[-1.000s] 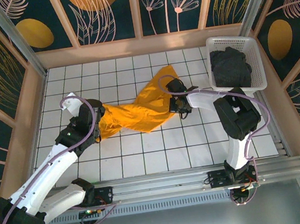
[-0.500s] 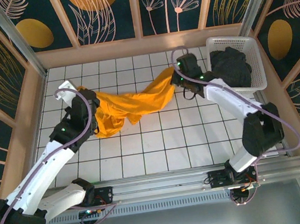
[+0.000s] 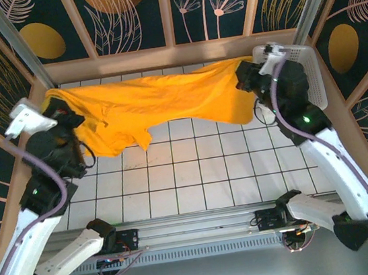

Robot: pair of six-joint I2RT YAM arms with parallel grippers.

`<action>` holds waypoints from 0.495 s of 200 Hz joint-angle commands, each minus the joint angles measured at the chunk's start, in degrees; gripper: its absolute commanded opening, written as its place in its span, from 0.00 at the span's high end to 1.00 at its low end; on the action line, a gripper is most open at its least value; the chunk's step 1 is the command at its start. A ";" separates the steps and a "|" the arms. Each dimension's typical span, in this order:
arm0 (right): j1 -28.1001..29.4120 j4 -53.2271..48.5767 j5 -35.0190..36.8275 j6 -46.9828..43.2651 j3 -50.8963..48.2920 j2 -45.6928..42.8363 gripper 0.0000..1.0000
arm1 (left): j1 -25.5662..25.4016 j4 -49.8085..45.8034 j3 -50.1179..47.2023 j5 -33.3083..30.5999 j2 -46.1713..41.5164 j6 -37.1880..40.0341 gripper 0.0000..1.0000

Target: Fold and stack the t-shirts

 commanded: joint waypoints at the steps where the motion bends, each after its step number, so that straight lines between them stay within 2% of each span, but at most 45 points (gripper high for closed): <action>1: -0.71 2.84 -0.03 -0.57 -1.43 -4.22 1.00 | 0.27 8.36 2.40 0.96 -1.58 5.16 1.00; 28: -3.69 2.49 -0.76 0.73 -0.18 -2.91 1.00 | 0.29 10.32 6.43 -0.78 2.99 7.11 1.00; 56: -8.36 1.81 -4.39 4.72 2.92 8.01 1.00 | 1.72 7.66 13.77 -6.29 17.94 8.94 1.00; 75: -11.46 -0.75 -7.19 9.28 7.71 19.57 1.00 | 11.58 -0.24 19.59 3.56 29.99 0.79 1.00; 99: -13.38 -0.80 -11.57 12.01 13.51 34.65 1.00 | 20.26 1.03 21.37 13.99 43.68 -2.35 1.00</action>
